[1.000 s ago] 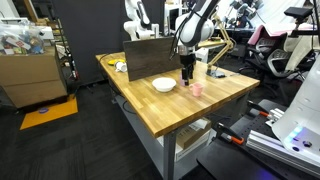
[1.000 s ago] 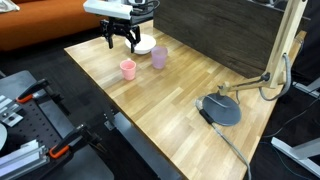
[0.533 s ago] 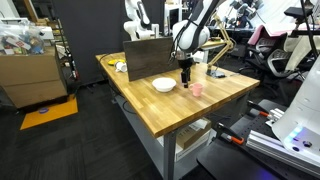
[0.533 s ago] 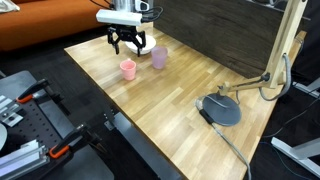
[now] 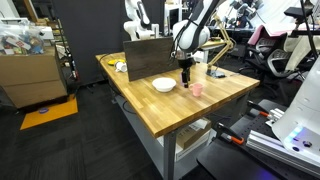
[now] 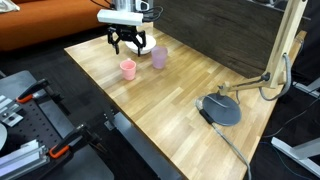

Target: Pour the contents of the mug into the cup

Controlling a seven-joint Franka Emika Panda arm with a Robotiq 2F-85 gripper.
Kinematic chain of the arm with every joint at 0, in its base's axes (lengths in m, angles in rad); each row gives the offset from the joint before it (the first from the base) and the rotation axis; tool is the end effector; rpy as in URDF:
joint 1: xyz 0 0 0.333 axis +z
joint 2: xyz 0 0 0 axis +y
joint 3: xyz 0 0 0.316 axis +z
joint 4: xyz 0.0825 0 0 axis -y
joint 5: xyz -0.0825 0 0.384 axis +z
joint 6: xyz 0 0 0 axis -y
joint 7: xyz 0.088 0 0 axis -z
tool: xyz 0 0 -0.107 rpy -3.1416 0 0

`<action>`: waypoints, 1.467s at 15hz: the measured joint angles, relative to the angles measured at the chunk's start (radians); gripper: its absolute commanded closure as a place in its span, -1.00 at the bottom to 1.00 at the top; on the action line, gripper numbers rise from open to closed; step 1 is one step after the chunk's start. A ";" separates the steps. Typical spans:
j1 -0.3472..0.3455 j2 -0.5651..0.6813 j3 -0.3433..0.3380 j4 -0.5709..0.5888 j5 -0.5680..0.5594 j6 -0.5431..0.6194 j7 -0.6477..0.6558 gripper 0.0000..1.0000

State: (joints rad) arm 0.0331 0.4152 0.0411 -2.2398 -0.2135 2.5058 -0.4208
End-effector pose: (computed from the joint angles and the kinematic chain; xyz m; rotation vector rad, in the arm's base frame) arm 0.5249 0.0414 0.1693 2.8893 1.0124 -0.2475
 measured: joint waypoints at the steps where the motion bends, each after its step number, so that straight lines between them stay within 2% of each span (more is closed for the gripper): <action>1: 0.000 0.000 0.000 0.000 0.000 0.000 0.005 -1.00; 13: -0.056 -0.003 -0.002 -0.072 -0.015 0.109 -0.076 -1.00; 15: -0.059 -0.003 -0.002 -0.072 -0.015 0.115 -0.083 -0.89; 16: -0.059 -0.002 -0.002 -0.072 -0.015 0.118 -0.086 -0.89; 18: -0.059 0.001 0.001 -0.072 -0.015 0.119 -0.092 -0.77; 19: -0.059 0.006 0.003 -0.072 -0.015 0.120 -0.095 -0.36; 22: -0.059 0.023 0.007 -0.071 -0.015 0.124 -0.096 0.06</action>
State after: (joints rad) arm -0.0259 0.4386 0.0483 -2.3104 -0.2283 2.6301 -0.5166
